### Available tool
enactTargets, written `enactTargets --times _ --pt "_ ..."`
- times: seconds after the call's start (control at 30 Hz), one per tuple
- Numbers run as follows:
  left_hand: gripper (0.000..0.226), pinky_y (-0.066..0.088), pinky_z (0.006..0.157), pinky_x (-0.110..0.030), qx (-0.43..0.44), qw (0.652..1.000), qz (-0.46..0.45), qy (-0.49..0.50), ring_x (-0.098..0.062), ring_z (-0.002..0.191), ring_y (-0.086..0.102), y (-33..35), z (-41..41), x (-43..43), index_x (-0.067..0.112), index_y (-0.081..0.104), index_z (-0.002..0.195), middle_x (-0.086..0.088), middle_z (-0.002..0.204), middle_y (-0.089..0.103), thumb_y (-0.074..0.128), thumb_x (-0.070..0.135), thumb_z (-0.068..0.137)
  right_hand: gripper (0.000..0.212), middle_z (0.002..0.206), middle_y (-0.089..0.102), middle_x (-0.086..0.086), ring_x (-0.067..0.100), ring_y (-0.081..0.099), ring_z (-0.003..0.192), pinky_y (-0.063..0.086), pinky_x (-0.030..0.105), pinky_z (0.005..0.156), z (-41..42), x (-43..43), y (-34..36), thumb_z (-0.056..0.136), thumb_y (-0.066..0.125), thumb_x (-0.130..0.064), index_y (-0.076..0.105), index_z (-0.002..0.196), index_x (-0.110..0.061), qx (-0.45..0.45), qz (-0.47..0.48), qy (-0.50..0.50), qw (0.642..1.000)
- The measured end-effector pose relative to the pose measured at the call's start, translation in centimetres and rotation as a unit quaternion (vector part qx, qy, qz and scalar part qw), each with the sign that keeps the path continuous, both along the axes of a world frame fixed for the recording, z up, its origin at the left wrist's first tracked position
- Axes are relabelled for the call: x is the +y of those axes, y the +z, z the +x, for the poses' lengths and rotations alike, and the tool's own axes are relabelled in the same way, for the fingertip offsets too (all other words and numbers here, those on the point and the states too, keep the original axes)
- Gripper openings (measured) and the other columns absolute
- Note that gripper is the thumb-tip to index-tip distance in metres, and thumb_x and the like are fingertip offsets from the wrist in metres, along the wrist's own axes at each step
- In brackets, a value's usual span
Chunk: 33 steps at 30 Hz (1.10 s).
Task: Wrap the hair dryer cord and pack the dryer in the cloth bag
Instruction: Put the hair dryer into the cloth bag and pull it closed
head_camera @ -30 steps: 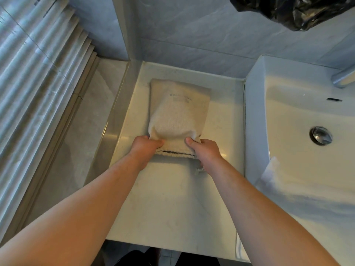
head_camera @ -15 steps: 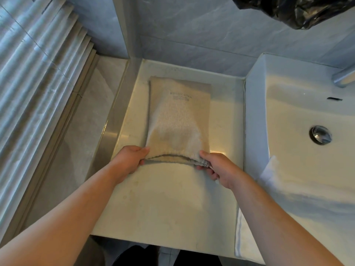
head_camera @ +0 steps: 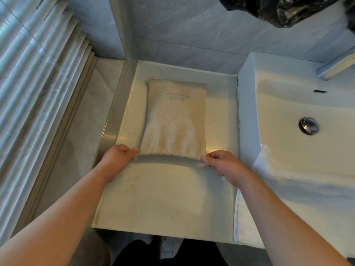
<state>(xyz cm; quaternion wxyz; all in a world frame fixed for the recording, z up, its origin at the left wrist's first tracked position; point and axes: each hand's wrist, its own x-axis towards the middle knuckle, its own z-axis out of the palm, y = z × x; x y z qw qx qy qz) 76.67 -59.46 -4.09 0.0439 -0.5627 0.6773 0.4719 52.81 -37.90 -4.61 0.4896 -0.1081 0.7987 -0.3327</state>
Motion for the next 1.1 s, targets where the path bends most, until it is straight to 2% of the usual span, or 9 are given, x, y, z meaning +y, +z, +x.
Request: enactTargets --times 0.17,0.27,0.33,0.47,0.6,0.7,0.8,0.93,1.1 --pt "0.035 0.034 0.055 -0.032 -0.073 0.991 -0.102 -0.043 -0.029 0.062 0.051 -0.5 1.0 1.0 0.004 0.055 0.069 -0.009 0.061 0.052 0.060 0.028 0.094 0.016 0.066 0.060 -0.005 0.012 0.052 0.062 0.039 0.025 0.056 0.6 2.1 -0.2 0.082 0.072 -0.023 0.067 0.069 -0.017 0.121 0.004 -0.016 0.993" --pt "0.028 0.044 0.067 -0.035 -0.141 0.962 -0.173 -0.158 -0.039 0.087 0.061 -0.7 0.7 2.4 0.003 0.063 0.084 -0.016 0.087 0.062 0.056 0.028 0.095 0.017 0.077 0.068 -0.004 0.018 0.061 0.074 0.048 0.030 0.066 1.2 2.5 -1.1 0.084 0.064 -0.026 0.066 0.069 -0.020 0.229 0.076 0.087 0.966" --pt "0.021 0.047 0.080 -0.038 -0.101 0.947 -0.216 -0.215 -0.040 0.099 0.058 -1.1 0.3 2.8 0.004 0.067 0.100 -0.019 0.106 0.061 0.056 0.020 0.093 0.015 0.084 0.069 0.000 0.021 0.061 0.077 0.048 0.032 0.065 2.0 1.8 -1.3 0.084 0.057 -0.026 0.063 0.071 -0.021 0.264 0.093 0.179 0.943" --pt "0.015 0.048 0.082 -0.031 0.055 0.968 -0.125 -0.210 -0.023 0.094 0.062 -1.0 -0.8 3.3 0.013 0.067 0.101 -0.003 0.100 0.068 0.059 0.015 0.089 0.016 0.080 0.065 0.006 0.025 0.060 0.074 0.046 0.034 0.062 3.3 -0.7 -0.3 0.081 0.057 -0.025 0.065 0.084 -0.012 0.236 0.032 0.170 0.956" --pt "0.015 0.041 0.057 -0.026 0.057 0.987 -0.047 -0.146 -0.018 0.065 0.054 -0.6 -2.3 3.4 0.020 0.057 0.080 -0.002 0.073 0.062 0.053 0.012 0.092 0.010 0.082 0.068 0.007 0.023 0.061 0.071 0.047 0.032 0.064 3.9 -1.9 0.5 0.083 0.056 -0.012 0.064 0.088 -0.014 0.091 -0.024 0.063 0.994" --pt "0.024 0.037 0.053 -0.027 0.041 0.992 -0.005 -0.121 -0.019 0.062 0.048 -0.9 -2.3 2.9 0.012 0.050 0.076 -0.005 0.068 0.051 0.042 0.012 0.098 0.019 0.071 0.061 0.010 0.019 0.044 0.054 0.035 0.029 0.052 3.8 -2.2 0.8 0.080 0.048 -0.002 0.060 0.068 -0.011 0.023 -0.030 -0.029 0.999" --pt "0.033 0.034 0.056 -0.029 -0.008 0.987 -0.036 -0.159 -0.022 0.067 0.049 -1.1 -1.6 2.8 0.010 0.051 0.071 -0.005 0.068 0.052 0.042 0.024 0.100 0.029 0.062 0.045 0.003 0.018 0.035 0.057 0.027 0.029 0.054 3.5 -1.9 0.9 0.089 0.050 -0.017 0.053 0.061 -0.013 0.031 -0.011 -0.042 0.999" --pt "0.044 0.030 0.052 -0.030 -0.032 0.983 -0.091 -0.159 -0.019 0.057 0.042 -0.4 -1.2 2.7 0.014 0.043 0.062 -0.001 0.059 0.046 0.051 0.039 0.097 0.041 0.066 0.053 0.001 0.018 0.049 0.065 0.036 0.031 0.060 3.4 -1.1 1.3 0.088 0.059 -0.044 0.066 0.079 -0.004 0.075 0.026 0.037 0.996" --pt "0.047 0.021 0.050 -0.031 0.027 0.998 -0.056 0.017 -0.020 0.053 0.028 -0.4 0.1 2.4 0.016 0.032 0.059 -0.002 0.055 0.030 0.059 0.029 0.095 0.039 0.056 0.036 -0.001 0.016 0.032 0.053 0.027 0.027 0.053 2.3 -0.2 1.0 0.077 0.075 -0.038 0.047 0.059 -0.016 0.096 -0.004 -0.018 0.995"
